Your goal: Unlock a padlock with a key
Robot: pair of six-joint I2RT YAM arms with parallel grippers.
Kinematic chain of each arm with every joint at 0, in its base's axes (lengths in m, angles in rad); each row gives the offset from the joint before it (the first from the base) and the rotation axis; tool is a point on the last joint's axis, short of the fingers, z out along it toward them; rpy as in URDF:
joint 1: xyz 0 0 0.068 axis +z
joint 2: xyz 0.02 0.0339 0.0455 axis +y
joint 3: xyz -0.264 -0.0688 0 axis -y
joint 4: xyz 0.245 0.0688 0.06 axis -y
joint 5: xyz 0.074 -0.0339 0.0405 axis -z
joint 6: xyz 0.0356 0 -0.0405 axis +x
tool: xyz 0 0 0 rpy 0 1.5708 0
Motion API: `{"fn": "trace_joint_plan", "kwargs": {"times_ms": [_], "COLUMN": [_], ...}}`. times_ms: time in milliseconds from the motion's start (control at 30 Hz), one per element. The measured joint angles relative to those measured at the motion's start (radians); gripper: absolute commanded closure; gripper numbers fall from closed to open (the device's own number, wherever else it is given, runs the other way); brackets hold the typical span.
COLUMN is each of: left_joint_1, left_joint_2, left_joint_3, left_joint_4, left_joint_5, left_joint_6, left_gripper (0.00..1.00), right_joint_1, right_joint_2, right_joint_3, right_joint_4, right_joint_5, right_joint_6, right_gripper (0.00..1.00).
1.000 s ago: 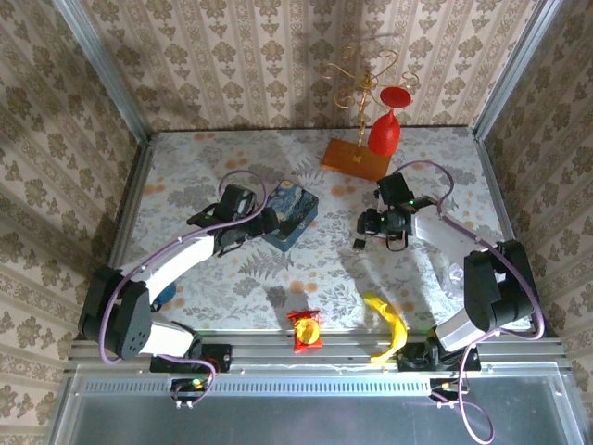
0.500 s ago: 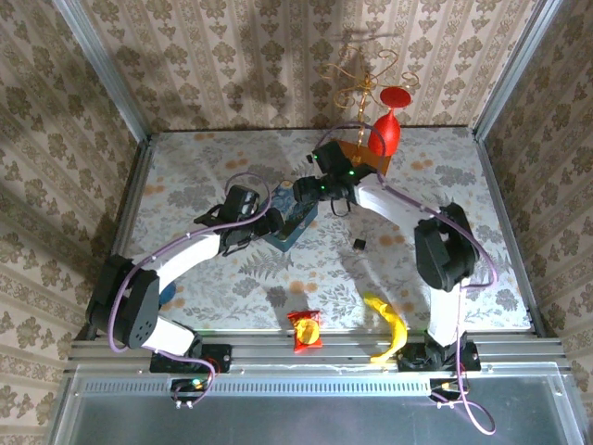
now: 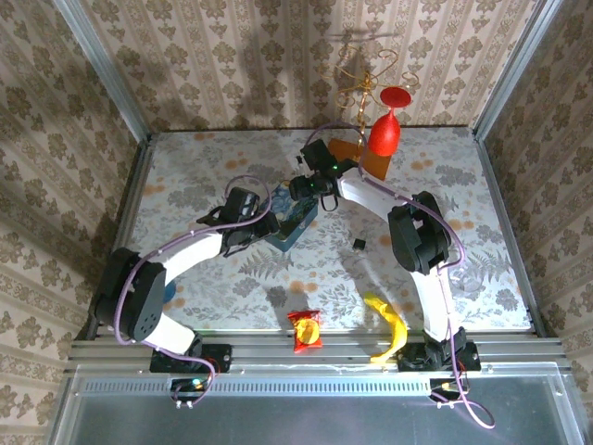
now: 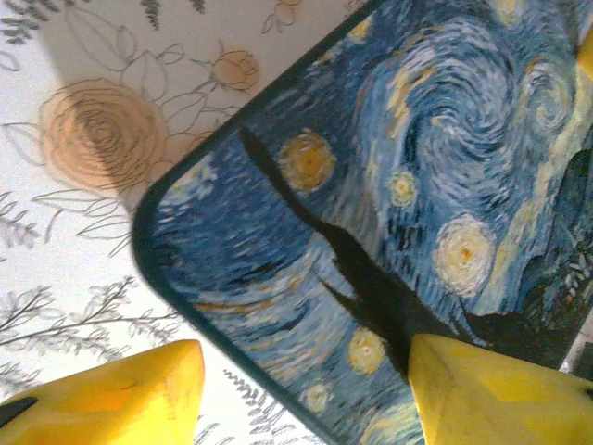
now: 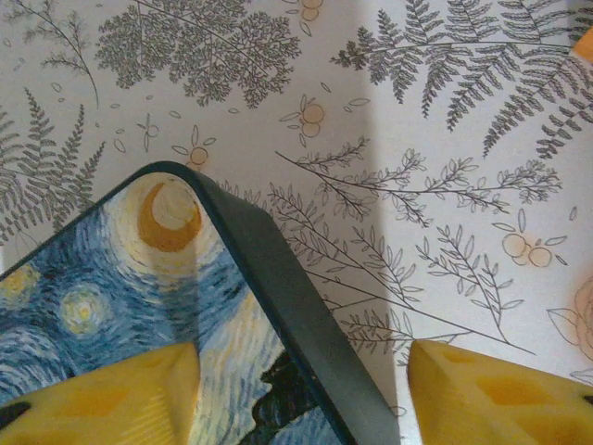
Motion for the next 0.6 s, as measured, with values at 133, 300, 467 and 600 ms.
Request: {"fn": "trace_joint_plan", "kwargs": {"times_ms": [133, 300, 467, 600], "left_joint_1": [0.004, 0.009, 0.01, 0.005], "left_joint_2": [0.028, 0.066, 0.101, 0.114], "left_joint_3": [0.028, 0.068, 0.099, 0.104], "left_joint_4": [0.011, 0.025, 0.043, 0.06], "left_joint_5": [0.001, 0.001, 0.015, 0.033], "left_joint_6": [0.013, 0.029, 0.048, 0.052], "left_gripper": [0.53, 0.58, 0.59, 0.59], "right_joint_1": [0.0, -0.017, -0.017, -0.014], "right_joint_2": [-0.034, -0.122, -0.232, -0.31], "right_joint_3": [-0.06, -0.194, -0.345, -0.447], "right_joint_4": [0.042, 0.089, 0.107, 0.118], "right_joint_5": [0.002, 0.011, 0.031, 0.034], "right_joint_6": [0.007, 0.046, 0.116, 0.173], "right_gripper": [0.53, 0.56, 0.57, 0.57]}}
